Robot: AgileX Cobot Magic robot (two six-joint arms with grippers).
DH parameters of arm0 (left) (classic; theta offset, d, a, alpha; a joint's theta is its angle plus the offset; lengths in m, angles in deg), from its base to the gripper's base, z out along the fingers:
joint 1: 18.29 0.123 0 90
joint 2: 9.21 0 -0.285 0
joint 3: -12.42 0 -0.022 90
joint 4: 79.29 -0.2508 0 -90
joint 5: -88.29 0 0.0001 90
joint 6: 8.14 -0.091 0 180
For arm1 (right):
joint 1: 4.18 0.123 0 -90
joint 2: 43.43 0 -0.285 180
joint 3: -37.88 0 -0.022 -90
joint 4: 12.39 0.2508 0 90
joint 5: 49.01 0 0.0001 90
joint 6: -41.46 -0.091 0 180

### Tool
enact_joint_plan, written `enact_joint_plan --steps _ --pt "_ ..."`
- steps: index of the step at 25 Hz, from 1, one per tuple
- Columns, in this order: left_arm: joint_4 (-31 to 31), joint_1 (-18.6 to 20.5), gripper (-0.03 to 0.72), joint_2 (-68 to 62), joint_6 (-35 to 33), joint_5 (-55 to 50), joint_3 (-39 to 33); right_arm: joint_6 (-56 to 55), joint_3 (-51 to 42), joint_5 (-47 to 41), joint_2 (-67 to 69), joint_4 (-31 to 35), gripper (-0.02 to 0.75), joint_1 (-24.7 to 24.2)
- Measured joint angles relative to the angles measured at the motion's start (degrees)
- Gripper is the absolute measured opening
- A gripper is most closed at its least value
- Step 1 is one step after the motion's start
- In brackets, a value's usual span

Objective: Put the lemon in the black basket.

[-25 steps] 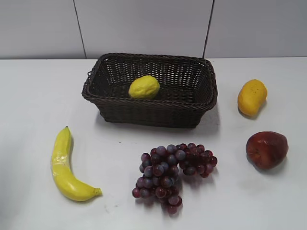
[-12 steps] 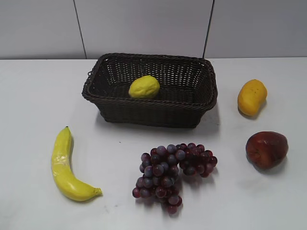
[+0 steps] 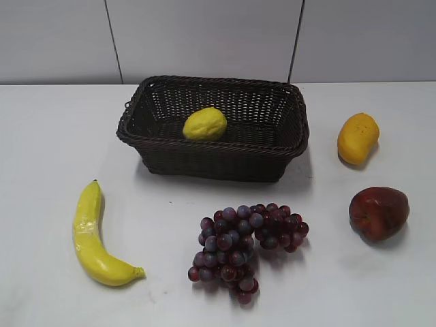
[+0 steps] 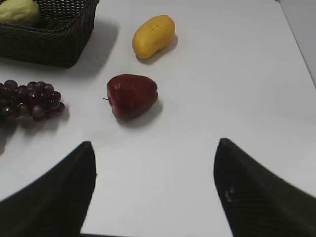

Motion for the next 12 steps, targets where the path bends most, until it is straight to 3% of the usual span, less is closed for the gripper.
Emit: enact_joint_plan --steps 12 --pt "0.0 0.0 0.561 16.6 0.0 -0.3 -0.3 0.0 0.0 0.0 0.0 0.0 0.561 0.0"
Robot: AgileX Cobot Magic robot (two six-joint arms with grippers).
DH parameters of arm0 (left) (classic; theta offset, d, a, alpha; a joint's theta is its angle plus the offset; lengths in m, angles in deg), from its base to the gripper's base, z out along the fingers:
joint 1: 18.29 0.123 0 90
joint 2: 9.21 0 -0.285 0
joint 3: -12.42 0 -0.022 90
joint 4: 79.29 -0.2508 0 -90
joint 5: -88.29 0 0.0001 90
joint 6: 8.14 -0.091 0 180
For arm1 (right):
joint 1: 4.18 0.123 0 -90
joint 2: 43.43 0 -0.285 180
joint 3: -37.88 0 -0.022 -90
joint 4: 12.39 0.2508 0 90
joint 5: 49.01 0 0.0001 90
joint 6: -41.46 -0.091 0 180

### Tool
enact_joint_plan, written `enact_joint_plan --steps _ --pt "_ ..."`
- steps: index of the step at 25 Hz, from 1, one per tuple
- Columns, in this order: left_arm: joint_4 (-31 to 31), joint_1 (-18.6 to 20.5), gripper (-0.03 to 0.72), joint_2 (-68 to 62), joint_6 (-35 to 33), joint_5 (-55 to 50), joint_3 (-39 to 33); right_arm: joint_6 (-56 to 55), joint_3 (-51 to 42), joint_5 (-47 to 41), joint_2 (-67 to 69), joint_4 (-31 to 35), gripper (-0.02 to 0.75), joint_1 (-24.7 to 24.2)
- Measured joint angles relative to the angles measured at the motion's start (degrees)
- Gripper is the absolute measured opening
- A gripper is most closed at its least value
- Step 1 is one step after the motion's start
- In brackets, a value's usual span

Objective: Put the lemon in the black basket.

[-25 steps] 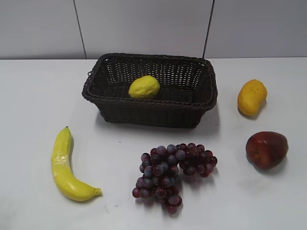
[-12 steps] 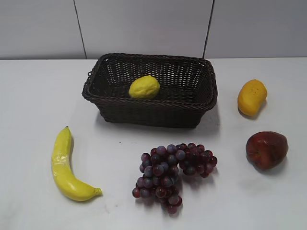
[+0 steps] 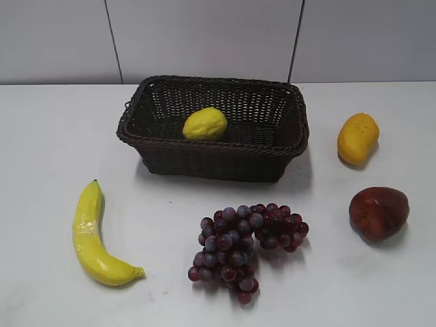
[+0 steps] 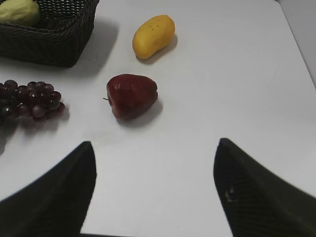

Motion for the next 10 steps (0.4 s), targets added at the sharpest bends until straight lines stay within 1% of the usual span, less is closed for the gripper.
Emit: enact_joint_plan --steps 6,10 --pt "0.0 0.0 0.561 5.8 0.0 -0.2 -0.1 0.0 0.0 0.0 0.0 0.0 0.561 0.0" --pt "0.1 0.0 0.561 6.6 0.0 -0.4 -0.1 0.0 0.0 0.0 0.0 0.0 0.561 0.0"
